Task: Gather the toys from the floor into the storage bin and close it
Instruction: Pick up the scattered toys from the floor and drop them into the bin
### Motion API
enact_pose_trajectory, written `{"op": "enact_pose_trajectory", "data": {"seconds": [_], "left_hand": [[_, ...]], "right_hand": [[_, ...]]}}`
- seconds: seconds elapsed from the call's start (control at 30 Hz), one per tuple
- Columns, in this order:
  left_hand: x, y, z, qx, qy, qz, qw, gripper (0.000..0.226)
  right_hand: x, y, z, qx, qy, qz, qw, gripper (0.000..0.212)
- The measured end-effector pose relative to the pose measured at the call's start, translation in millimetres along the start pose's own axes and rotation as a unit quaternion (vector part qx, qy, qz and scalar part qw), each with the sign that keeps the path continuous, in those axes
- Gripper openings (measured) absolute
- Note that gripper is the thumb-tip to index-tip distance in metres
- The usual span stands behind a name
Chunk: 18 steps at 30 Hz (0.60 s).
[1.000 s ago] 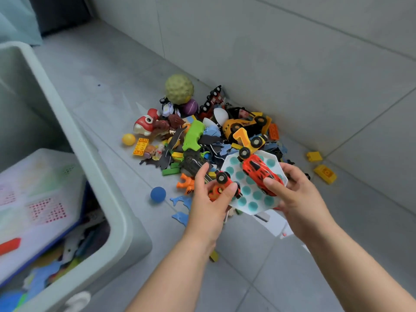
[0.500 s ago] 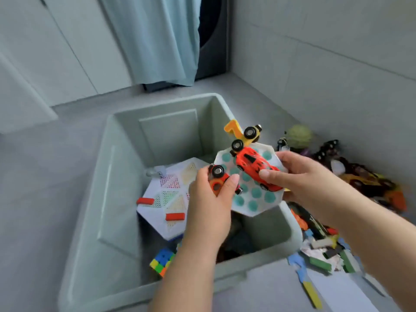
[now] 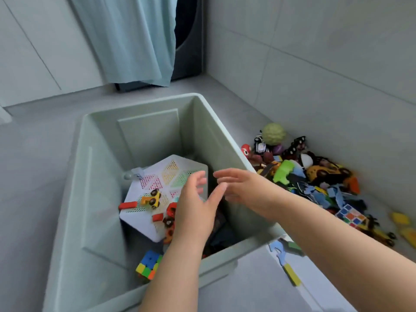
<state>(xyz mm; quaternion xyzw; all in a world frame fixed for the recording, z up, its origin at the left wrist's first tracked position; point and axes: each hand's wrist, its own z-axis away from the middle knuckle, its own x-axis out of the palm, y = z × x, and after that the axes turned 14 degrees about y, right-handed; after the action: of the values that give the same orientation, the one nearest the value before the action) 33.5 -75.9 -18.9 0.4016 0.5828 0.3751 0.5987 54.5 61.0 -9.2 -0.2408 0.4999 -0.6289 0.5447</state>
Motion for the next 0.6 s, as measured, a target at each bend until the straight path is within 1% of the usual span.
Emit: {"op": "enact_pose_trajectory", "data": {"seconds": [0.03,0.07,0.1,0.13,0.17,0.23,0.3,0.33,0.37,0.43,0.47,0.5,0.53,0.6], "left_hand": [[13.6,12.7,9.4,0.021,-0.022,0.071,0.997,0.040],[28.5,25.3,20.6,0.044,-0.049,0.117,0.991,0.030],[44.1,35.4,32.3,0.062,-0.078,0.154,0.983,0.024],[60.2,43.0,44.7,0.063,-0.116,0.179,0.975,0.021],[77.1,46.8,57.0,0.052,-0.160,0.192,0.967,0.019],[112.8,43.1,80.3,0.012,-0.258,0.188,0.948,0.020],[148.6,30.6,100.9,-0.037,-0.321,0.159,0.933,0.021],[162.8,22.4,108.1,-0.057,-0.336,0.138,0.930,0.022],[176.9,14.3,115.1,-0.074,-0.347,0.118,0.928,0.023],[199.1,-1.9,124.5,-0.102,-0.366,0.084,0.921,0.025],[208.2,-9.9,126.7,-0.117,-0.374,0.070,0.917,0.026],[216.8,-18.4,127.5,-0.133,-0.375,0.059,0.915,0.027],[224.3,-26.8,126.9,-0.146,-0.371,0.046,0.916,0.028],[236.6,-40.8,124.3,-0.167,-0.353,0.022,0.920,0.028]], "right_hand": [[-23.6,3.4,12.1,-0.025,0.012,-0.058,0.998,0.030],[-49.4,9.4,25.9,-0.044,0.033,-0.100,0.993,0.026],[-75.4,21.0,37.9,-0.051,0.059,-0.126,0.989,0.022],[-101.1,37.2,48.5,-0.041,0.093,-0.134,0.986,0.019],[-125.1,59.8,55.4,-0.013,0.136,-0.124,0.983,0.017],[-164.9,116.3,62.3,0.066,0.214,-0.046,0.974,0.017],[-192.1,180.4,60.5,0.147,0.254,0.038,0.955,0.016],[-199.5,207.3,56.2,0.180,0.272,0.072,0.942,0.020],[-205.6,231.8,49.6,0.201,0.290,0.107,0.930,0.032],[-213.4,269.4,33.2,0.204,0.304,0.196,0.910,0.063],[-216.0,279.5,24.6,0.196,0.314,0.235,0.899,0.073],[-218.7,286.0,15.7,0.181,0.331,0.260,0.889,0.077],[-221.7,289.0,7.3,0.163,0.359,0.263,0.881,0.078],[-231.1,288.2,-10.4,0.136,0.431,0.229,0.862,0.079]]}}
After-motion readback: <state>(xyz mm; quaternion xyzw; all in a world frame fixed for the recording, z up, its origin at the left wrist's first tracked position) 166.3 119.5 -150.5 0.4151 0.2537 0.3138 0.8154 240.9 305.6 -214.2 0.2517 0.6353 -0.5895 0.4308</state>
